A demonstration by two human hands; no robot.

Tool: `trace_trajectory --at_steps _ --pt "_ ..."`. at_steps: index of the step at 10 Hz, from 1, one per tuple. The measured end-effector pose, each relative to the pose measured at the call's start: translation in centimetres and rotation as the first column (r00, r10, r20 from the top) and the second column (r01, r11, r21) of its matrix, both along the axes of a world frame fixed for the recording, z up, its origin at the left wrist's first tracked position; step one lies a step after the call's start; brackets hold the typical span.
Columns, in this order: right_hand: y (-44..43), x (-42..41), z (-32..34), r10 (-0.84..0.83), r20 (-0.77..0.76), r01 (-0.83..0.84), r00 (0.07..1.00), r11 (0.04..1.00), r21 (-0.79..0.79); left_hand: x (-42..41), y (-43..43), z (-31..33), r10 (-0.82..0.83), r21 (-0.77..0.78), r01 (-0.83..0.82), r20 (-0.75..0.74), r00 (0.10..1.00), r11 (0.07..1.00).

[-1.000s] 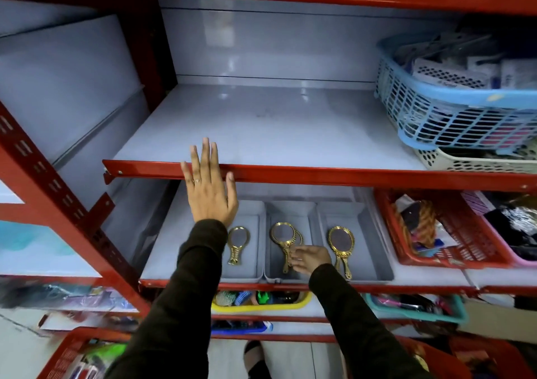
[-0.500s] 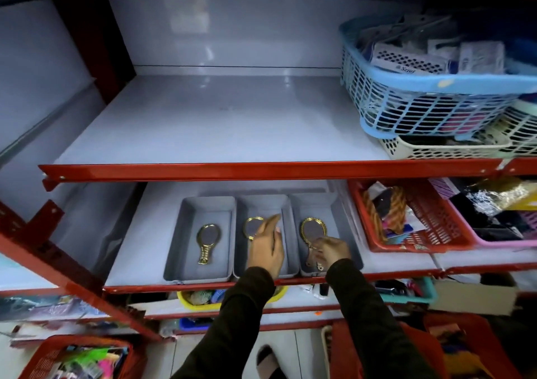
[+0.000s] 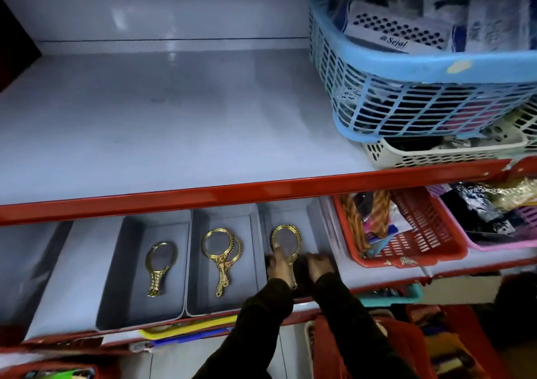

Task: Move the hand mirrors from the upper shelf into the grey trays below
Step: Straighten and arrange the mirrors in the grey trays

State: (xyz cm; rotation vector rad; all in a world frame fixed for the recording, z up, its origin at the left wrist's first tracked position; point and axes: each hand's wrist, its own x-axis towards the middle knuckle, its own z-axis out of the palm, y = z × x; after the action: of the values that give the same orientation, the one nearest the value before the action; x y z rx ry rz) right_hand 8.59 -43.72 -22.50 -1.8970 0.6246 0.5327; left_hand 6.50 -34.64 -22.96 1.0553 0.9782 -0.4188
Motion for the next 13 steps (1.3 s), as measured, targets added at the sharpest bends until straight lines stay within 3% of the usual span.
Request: trace_trajectory --at_steps 1,2,4,6,7,10,12,13 --pt "0.1 0.1 -0.6 0.068 -0.115 -0.073 0.991 0.996 -0.046 -0.1 -0.2 -0.3 0.010 0.048 -0.011 0.013 1.000 0.999" --pt "0.0 0.1 -0.7 0.089 -0.110 -0.098 0.990 0.992 -0.079 0.3 -0.4 -0.7 0.089 -0.044 -0.088 0.019 0.996 0.995" --pt "-0.2 0.8 -0.8 0.296 -0.063 -0.302 0.953 0.941 -0.151 0.0 0.0 -0.2 0.145 -0.120 -0.144 0.001 0.989 0.982" --pt "0.0 0.7 -0.6 0.174 -0.061 -0.177 0.983 0.983 -0.043 0.0 -0.1 0.2 0.176 -0.111 -0.173 0.022 0.984 0.979" --pt "0.2 0.8 -0.3 0.231 -0.028 -0.232 0.973 0.970 -0.074 0.0 -0.2 0.0 0.159 -0.093 -0.157 0.018 0.987 0.983" --pt "0.3 1.1 -0.6 0.115 -0.017 -0.114 0.993 0.992 0.057 0.6 -0.1 -0.5 0.134 -0.059 -0.134 -0.002 0.991 0.989" --pt "0.2 0.9 -0.4 0.227 -0.015 -0.228 0.974 0.972 -0.053 0.4 -0.4 0.1 0.142 -0.015 -0.141 0.041 0.989 0.990" --pt "0.2 1.0 0.2 0.197 0.005 -0.196 0.980 0.976 -0.094 0.2 -0.3 0.6 0.137 -0.003 -0.137 0.068 0.988 0.991"
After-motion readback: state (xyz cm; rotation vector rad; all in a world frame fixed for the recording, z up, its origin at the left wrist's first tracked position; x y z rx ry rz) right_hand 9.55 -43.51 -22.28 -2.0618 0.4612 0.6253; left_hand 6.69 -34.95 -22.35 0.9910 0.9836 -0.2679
